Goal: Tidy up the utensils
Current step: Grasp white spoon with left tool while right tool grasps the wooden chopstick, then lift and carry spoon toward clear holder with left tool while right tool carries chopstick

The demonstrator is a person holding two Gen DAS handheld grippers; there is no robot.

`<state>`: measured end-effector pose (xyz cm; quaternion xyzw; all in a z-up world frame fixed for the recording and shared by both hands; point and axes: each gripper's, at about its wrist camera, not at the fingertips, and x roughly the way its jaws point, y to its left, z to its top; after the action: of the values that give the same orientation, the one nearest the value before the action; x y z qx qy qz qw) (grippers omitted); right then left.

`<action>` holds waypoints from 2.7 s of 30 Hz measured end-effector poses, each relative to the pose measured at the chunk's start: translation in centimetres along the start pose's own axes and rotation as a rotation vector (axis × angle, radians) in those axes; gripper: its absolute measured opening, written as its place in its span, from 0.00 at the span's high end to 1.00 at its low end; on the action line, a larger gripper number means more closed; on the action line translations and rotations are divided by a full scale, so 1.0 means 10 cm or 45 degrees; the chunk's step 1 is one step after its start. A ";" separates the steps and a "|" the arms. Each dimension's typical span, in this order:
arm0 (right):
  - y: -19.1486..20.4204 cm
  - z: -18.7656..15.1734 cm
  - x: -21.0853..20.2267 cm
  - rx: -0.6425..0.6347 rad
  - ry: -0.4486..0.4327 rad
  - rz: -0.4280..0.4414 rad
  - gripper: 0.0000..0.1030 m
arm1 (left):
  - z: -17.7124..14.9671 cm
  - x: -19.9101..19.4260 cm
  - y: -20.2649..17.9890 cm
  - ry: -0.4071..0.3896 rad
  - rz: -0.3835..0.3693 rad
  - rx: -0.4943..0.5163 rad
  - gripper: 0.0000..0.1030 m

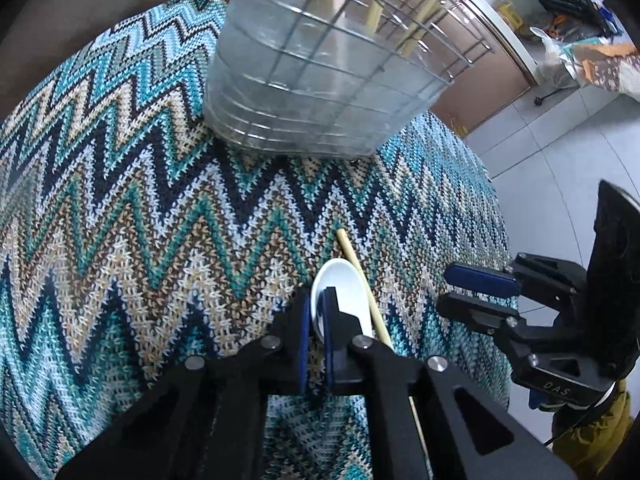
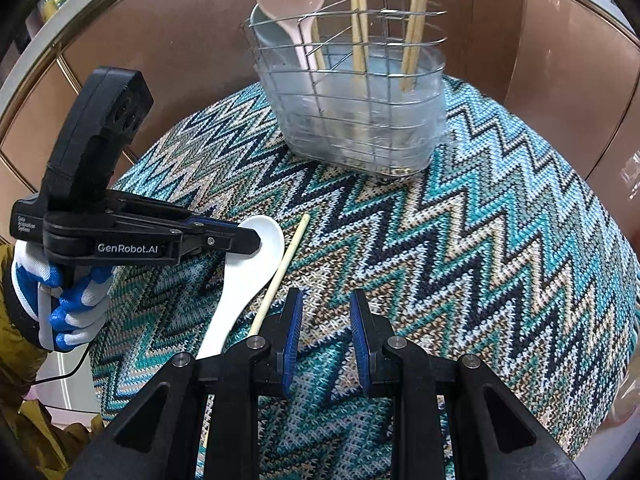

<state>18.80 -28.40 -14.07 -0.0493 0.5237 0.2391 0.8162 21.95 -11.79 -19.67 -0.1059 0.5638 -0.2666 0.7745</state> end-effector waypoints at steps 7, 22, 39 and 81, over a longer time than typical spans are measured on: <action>0.12 0.12 0.14 -0.014 0.047 0.013 0.74 | -0.09 -0.17 0.15 -0.005 0.012 0.010 0.96; 0.31 0.49 0.75 0.028 0.262 -0.024 0.77 | -0.28 -0.63 0.56 -0.069 0.059 -0.021 0.96; 0.62 0.41 0.00 -0.005 0.070 -0.001 0.95 | -0.55 -1.39 0.37 -0.270 0.144 -0.047 0.96; 1.11 0.13 -2.36 -0.051 -0.725 -0.015 0.95 | -0.87 -3.16 -0.36 -0.797 0.272 -0.001 0.96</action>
<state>7.06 -26.21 9.13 0.0006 0.2682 0.2488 0.9307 5.78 3.23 4.82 -0.1233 0.3065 -0.1383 0.9337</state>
